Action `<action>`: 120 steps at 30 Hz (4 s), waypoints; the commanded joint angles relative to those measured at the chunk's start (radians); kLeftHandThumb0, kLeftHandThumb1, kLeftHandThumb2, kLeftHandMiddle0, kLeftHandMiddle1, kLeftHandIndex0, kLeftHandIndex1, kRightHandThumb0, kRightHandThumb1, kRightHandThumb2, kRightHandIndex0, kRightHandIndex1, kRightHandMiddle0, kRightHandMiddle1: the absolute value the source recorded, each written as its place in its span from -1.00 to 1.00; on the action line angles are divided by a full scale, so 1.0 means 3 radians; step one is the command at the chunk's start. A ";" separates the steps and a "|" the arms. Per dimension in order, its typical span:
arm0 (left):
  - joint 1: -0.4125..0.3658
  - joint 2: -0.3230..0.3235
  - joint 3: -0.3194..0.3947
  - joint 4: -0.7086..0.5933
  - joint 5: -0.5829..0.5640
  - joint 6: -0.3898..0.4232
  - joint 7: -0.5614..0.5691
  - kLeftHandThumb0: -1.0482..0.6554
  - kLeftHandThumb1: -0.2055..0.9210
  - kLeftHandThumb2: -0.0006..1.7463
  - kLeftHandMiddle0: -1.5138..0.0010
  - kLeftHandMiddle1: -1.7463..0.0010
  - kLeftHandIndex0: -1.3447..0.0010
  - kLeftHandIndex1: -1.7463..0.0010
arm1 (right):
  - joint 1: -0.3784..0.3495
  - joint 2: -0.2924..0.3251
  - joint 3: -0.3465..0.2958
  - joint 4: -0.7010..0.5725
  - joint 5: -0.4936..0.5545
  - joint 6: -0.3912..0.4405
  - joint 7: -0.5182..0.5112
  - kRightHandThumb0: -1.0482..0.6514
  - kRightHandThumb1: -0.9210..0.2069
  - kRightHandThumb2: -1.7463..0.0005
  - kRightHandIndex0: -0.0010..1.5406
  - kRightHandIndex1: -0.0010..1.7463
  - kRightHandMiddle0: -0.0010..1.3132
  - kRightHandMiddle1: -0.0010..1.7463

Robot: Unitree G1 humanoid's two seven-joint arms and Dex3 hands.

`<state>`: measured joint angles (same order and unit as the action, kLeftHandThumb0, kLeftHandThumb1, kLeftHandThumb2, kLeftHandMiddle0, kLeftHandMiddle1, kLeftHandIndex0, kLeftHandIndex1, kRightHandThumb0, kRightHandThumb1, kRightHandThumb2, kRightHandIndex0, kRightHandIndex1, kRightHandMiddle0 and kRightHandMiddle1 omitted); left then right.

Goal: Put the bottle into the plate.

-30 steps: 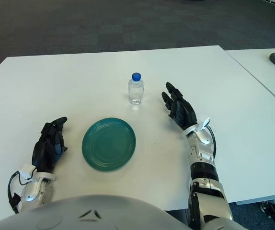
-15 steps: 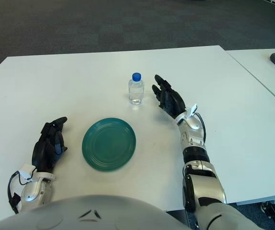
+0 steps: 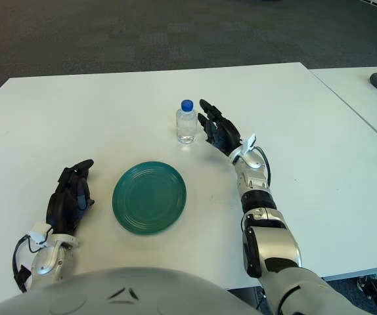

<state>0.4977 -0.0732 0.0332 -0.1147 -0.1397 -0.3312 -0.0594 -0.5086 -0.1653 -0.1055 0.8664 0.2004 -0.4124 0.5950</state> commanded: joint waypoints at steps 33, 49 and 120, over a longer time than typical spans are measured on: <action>0.0265 -0.0188 -0.0214 -0.0264 0.0071 0.0158 0.0136 -0.68 1.00 -0.30 0.22 0.49 0.57 -0.10 | -0.0475 0.0247 0.0242 0.0850 -0.0529 -0.0499 -0.0303 -1.00 -1.00 0.26 -1.00 -1.00 -1.00 -1.00; 0.0326 -0.0152 -0.0277 -0.0271 0.0084 0.0005 0.0090 -0.67 1.00 -0.22 0.25 0.50 0.62 -0.10 | -0.0307 0.0369 0.0365 0.0758 -0.0591 -0.0633 -0.0311 -1.00 -1.00 0.16 -1.00 -1.00 -1.00 -1.00; 0.0273 -0.0183 -0.0346 -0.0231 0.0156 0.0016 0.0220 -0.65 1.00 -0.20 0.29 0.47 0.65 -0.12 | -0.0098 0.0431 0.0511 0.0851 -0.0791 -0.0900 -0.0517 -1.00 -1.00 0.16 -1.00 -1.00 -1.00 -1.00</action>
<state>0.5843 -0.1265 -0.0720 -0.1893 -0.1049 -0.3338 -0.0038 -0.5547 -0.0302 0.0471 1.1273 -0.0289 -0.6715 0.4433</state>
